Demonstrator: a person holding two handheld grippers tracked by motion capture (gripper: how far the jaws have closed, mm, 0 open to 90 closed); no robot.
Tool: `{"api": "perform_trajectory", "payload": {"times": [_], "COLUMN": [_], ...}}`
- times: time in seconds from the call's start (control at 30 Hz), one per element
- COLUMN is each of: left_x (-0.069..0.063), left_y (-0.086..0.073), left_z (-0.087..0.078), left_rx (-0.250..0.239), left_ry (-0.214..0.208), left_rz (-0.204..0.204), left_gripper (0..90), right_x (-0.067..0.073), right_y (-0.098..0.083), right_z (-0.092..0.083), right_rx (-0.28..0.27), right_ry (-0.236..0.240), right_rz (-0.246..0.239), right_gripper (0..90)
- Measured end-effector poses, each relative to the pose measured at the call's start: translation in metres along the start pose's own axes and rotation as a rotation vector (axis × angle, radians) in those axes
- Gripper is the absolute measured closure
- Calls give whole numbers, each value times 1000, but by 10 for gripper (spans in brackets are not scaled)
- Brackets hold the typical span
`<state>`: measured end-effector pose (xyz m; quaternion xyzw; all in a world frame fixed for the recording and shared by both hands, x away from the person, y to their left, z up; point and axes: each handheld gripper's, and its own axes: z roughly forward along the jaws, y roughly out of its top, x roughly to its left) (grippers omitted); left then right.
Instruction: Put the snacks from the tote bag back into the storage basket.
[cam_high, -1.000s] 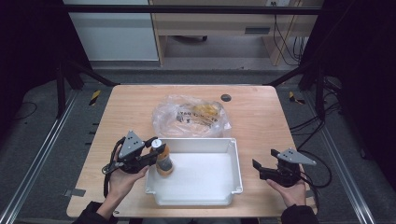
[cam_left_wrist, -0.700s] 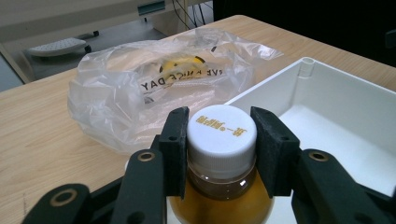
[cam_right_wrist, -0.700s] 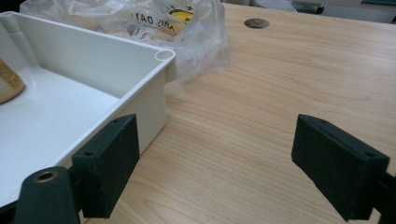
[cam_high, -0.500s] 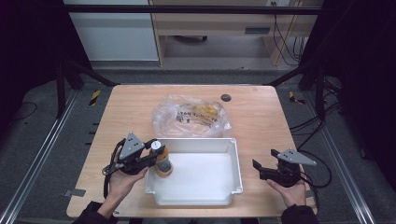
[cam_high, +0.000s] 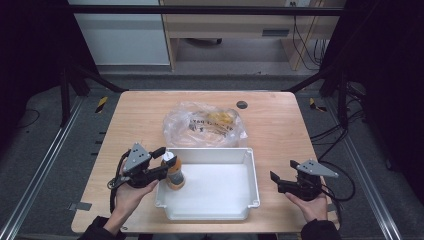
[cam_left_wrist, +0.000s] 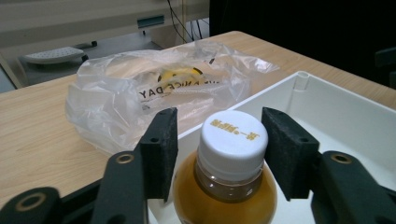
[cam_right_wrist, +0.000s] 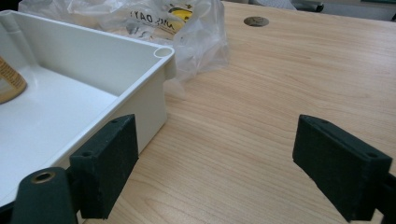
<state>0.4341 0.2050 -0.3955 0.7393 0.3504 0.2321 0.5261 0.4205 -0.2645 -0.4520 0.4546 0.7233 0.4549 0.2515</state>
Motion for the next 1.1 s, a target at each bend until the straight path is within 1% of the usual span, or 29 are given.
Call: {"api": "perform_trajectory", "payload": {"times": [0.07, 0.1, 0.17, 0.3, 0.43, 0.47, 0.5, 0.53, 0.57, 0.6, 0.7, 0.83, 0.9, 0.93, 0.97, 1.0, 1.07, 1.1], "left_x": [3, 5, 6, 13, 24, 26, 30, 30, 36, 36, 42, 47, 50, 54, 54, 54, 57, 59], "left_y": [3, 5, 6, 7, 3, 0, -5, -5, -12, -12, -20, -33, -41, -50, -50, -53, -62, -66], "left_z": [-5, -10, -12, -20, -27, -29, -31, -31, -32, -32, -33, -33, -33, -32, -32, -31, -29, -28], "left_rx": [-21, -37, -46, -65, -67, -63, -57, -57, -40, -40, -29, -8, 11, 32, 32, 40, 66, 82], "left_ry": [-3, -2, 2, 20, 39, 45, 59, 59, 76, 76, 93, 112, 121, 132, 132, 135, 148, 154], "left_rz": [-9, -13, -15, -35, -48, -50, -58, -58, -65, -65, -77, -73, -81, -85, -85, -87, -78, -73], "left_gripper": [406, 392, 382, 360, 346, 344, 344, 344, 344, 344, 344, 344, 343, 343, 343, 343, 343, 343], "right_x": [0, 0, 0, 0, 0, 0, -1, 0, -1, -1, 0, 0, 0, 1, 1, 0, 0, -2], "right_y": [0, 0, 0, 0, 0, 0, -1, -1, -1, -1, -1, -1, -2, -2, -2, -2, -2, -4], "right_z": [0, 0, 0, -1, -1, -1, -2, -2, -2, -2, -2, -3, -3, -3, -3, -3, -3, -3], "right_rx": [2, 1, 1, -1, 4, 3, 2, 1, 2, 2, 4, 6, 9, 11, 11, 9, 4, 5], "right_ry": [0, 0, -1, -1, -4, -9, -9, -9, -11, -11, -12, -13, -12, -12, -12, -13, -15, -16], "right_rz": [0, 1, 3, 6, 5, 1, 2, 5, 0, 0, -2, 0, 0, -2, -2, -5, -6, 4], "right_gripper": [140, 141, 141, 141, 141, 141, 141, 141, 141, 141, 141, 141, 141, 141, 141, 141, 143, 144]}}
